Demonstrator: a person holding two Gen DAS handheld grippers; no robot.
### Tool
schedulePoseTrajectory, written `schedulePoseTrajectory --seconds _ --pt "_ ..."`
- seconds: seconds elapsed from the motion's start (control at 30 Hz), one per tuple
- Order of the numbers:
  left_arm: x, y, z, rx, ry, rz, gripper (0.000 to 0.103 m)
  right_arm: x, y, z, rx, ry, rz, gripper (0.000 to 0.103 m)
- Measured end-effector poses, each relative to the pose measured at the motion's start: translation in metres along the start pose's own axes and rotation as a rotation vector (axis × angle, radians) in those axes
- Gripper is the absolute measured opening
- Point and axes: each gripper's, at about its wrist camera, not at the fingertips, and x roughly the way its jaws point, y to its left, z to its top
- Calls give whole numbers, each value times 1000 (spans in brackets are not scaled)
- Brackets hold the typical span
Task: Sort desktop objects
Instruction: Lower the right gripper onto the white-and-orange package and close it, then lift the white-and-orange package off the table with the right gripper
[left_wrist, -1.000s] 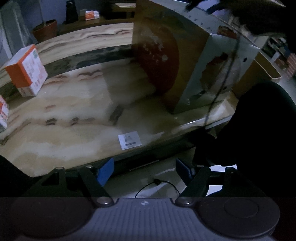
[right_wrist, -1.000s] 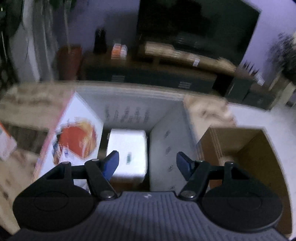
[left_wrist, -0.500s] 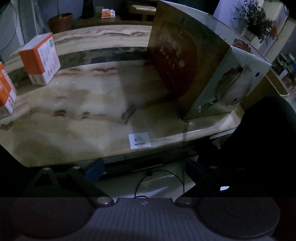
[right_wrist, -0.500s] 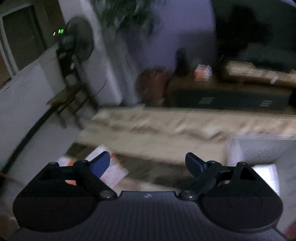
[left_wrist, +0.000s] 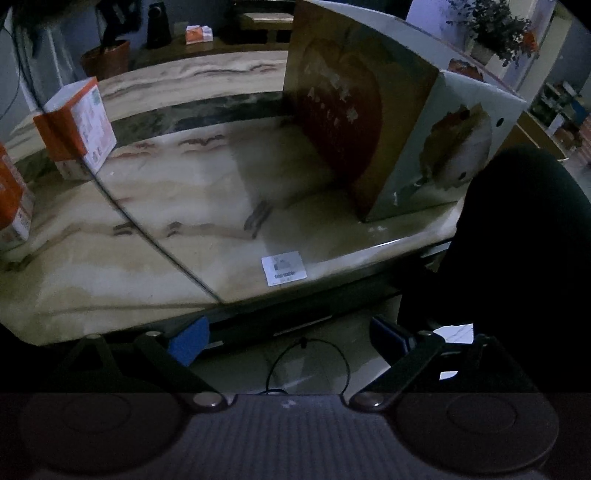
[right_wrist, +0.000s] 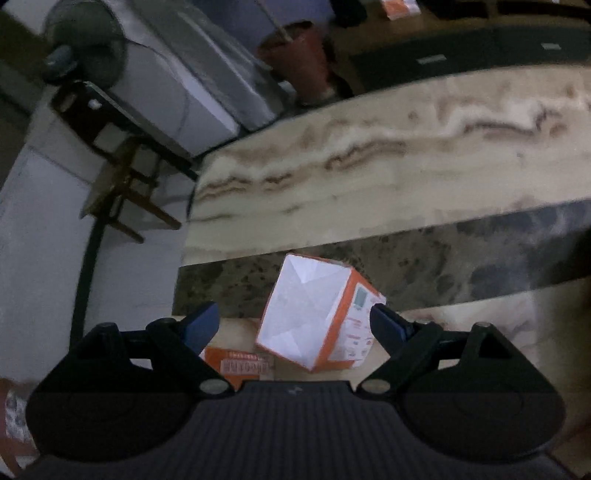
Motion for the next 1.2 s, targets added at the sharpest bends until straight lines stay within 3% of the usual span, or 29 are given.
schedulePoseTrajectory --seconds 0.37,0.7,0.83,1.07,1.2 --pt "-5 3 3 -23 -18 -43 94 58 18 -27 -11 122 -153 86" --pt "-4 1 2 -9 -18 -38 94 77 4 -28 73 73 -59 88" --pt "-3 2 2 -8 -18 -39 94 79 4 -28 76 74 -63 88" --pt "-3 2 2 -3 -19 -42 94 88 -17 -25 295 58 16 89" --pt "-3 3 2 -7 -17 -42 94 96 -12 -26 280 62 -11 90"
